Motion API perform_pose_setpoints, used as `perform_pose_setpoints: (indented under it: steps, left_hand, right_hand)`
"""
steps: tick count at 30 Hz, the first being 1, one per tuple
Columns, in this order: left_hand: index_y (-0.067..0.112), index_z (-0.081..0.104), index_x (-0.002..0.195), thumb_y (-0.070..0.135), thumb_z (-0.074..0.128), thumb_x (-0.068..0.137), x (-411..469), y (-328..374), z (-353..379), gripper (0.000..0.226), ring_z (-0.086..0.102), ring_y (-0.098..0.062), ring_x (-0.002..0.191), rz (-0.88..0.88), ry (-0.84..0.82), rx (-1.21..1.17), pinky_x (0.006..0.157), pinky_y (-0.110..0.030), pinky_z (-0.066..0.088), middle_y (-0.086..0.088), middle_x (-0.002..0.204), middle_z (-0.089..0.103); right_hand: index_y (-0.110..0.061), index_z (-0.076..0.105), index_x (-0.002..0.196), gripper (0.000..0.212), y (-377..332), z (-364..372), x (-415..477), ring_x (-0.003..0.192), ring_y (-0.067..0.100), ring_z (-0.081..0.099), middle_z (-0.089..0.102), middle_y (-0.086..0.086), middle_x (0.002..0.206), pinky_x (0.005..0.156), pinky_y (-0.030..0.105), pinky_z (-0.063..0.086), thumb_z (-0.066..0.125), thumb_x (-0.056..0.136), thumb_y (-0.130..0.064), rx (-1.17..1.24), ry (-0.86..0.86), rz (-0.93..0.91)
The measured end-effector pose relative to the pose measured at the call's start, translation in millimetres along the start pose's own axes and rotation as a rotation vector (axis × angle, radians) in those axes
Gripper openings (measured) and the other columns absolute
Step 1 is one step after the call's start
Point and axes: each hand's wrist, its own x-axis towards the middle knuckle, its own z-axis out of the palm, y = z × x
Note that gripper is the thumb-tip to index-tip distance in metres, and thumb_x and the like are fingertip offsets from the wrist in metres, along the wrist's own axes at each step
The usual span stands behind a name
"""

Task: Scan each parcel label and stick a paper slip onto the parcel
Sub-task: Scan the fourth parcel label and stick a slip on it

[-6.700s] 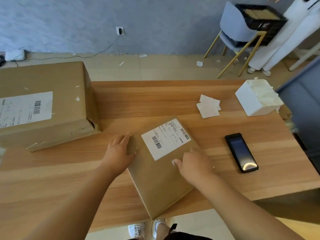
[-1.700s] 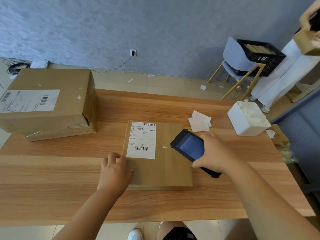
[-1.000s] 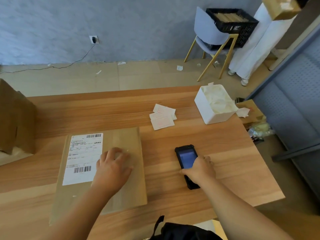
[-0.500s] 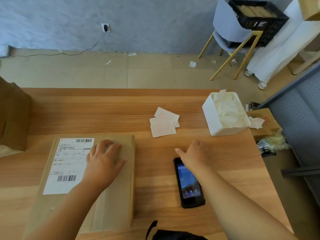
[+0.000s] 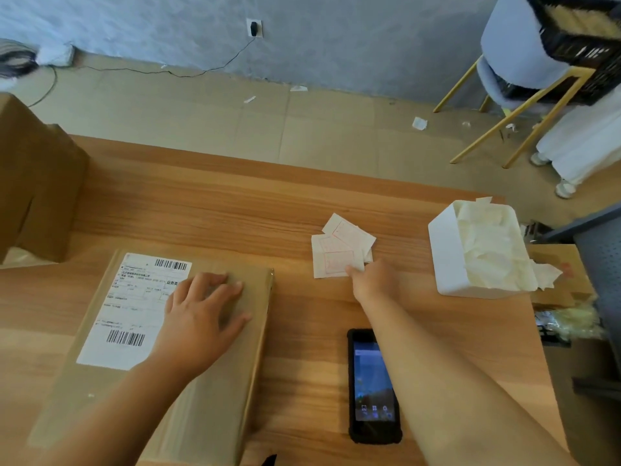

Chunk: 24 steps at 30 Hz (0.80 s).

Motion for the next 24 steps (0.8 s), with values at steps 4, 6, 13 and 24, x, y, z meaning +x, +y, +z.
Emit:
perform_pose_setpoints:
  steps: [4,6,13,24]
  left_hand:
    - [0.026,0.064,0.114,0.066,0.042,0.07,-1.1,2.0,-1.4,0.064,0.044,-0.033,0.113,-0.009,-0.018,-0.004,0.091,-0.053,0.039,-0.002,0.122,0.053]
    - [0.025,0.065,0.114,0.066,0.042,0.069,-1.2,2.5,-2.3,0.064,0.045,-0.034,0.112,-0.01,-0.018,-0.009,0.09,-0.054,0.039,-0.003,0.122,0.053]
    - [0.025,0.064,0.117,0.062,0.056,0.072,-1.8,2.8,-5.2,0.058,0.044,-0.035,0.115,-0.002,-0.046,-0.008,0.094,-0.053,0.037,-0.003,0.124,0.051]
    - [0.02,0.059,0.121,0.039,0.074,0.075,8.5,20.1,-25.7,0.052,0.044,-0.024,0.113,0.108,0.013,-0.274,0.096,-0.033,0.034,0.0,0.119,0.055]
  right_hand:
    - [-0.009,0.067,0.093,0.023,7.0,-1.6,1.8,0.064,0.014,0.057,0.064,0.001,0.08,0.048,0.026,0.039,0.064,0.089,-0.032,0.085,0.0,-0.008]
    - [-0.009,0.067,0.098,0.023,9.6,-4.3,1.1,0.066,0.014,0.057,0.061,0.0,0.079,0.049,0.025,0.039,0.061,0.092,-0.03,0.105,0.002,-0.023]
    - [-0.011,0.066,0.109,0.02,14.0,-13.0,-10.9,0.082,0.017,0.065,0.068,0.003,0.094,0.059,0.025,0.049,0.055,0.096,-0.022,0.231,-0.005,-0.049]
    - [-0.03,0.057,0.108,0.023,-7.0,-43.3,-81.3,0.07,0.007,0.07,0.069,-0.013,0.093,0.054,0.018,0.054,0.056,0.094,-0.011,0.644,-0.225,-0.319]
